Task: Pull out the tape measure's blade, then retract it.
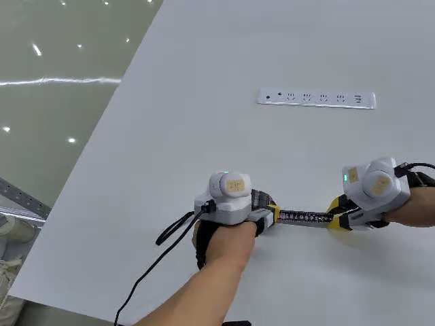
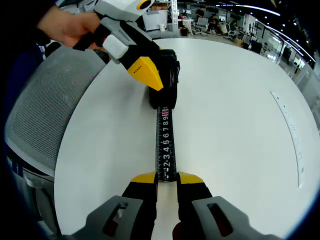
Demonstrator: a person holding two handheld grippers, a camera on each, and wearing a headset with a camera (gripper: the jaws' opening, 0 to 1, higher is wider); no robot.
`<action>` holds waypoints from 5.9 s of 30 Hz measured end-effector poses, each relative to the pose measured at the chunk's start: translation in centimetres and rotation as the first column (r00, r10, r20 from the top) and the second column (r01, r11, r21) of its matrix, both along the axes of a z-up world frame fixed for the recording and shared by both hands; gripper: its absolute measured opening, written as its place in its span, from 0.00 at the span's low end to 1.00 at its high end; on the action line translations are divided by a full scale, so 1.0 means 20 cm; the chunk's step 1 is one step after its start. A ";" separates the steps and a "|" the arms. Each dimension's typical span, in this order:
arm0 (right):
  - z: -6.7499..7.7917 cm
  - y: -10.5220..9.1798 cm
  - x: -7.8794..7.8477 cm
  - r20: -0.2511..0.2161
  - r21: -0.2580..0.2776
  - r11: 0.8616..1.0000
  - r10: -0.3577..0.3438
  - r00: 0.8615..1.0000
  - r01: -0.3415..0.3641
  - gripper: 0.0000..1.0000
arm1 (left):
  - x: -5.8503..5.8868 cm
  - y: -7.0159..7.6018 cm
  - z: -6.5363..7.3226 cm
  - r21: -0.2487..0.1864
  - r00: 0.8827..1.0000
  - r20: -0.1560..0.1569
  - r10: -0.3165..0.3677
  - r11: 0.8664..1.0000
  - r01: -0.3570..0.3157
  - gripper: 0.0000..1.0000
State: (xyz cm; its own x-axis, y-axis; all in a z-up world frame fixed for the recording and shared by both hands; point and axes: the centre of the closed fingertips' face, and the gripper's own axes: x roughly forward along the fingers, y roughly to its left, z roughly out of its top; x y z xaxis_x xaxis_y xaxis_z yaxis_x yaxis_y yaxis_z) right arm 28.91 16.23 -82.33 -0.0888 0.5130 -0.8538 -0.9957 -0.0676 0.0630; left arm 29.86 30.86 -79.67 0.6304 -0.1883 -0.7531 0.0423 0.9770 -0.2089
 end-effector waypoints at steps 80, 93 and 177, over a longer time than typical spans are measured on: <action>-0.01 0.19 0.00 0.003 0.060 0.998 -0.010 1.000 0.010 0.11 | -0.02 0.00 0.01 -0.039 0.999 0.025 -0.036 0.999 0.037 0.55; 0.00 0.28 -0.01 0.002 0.072 0.997 -0.022 1.000 0.022 0.11 | -0.02 0.00 0.01 -0.047 0.999 0.020 -0.046 0.998 0.047 0.55; -0.01 0.51 -0.02 0.033 0.088 0.996 -0.025 0.999 0.022 0.11 | 0.00 0.01 0.01 -0.063 0.999 0.012 -0.041 0.997 0.041 0.55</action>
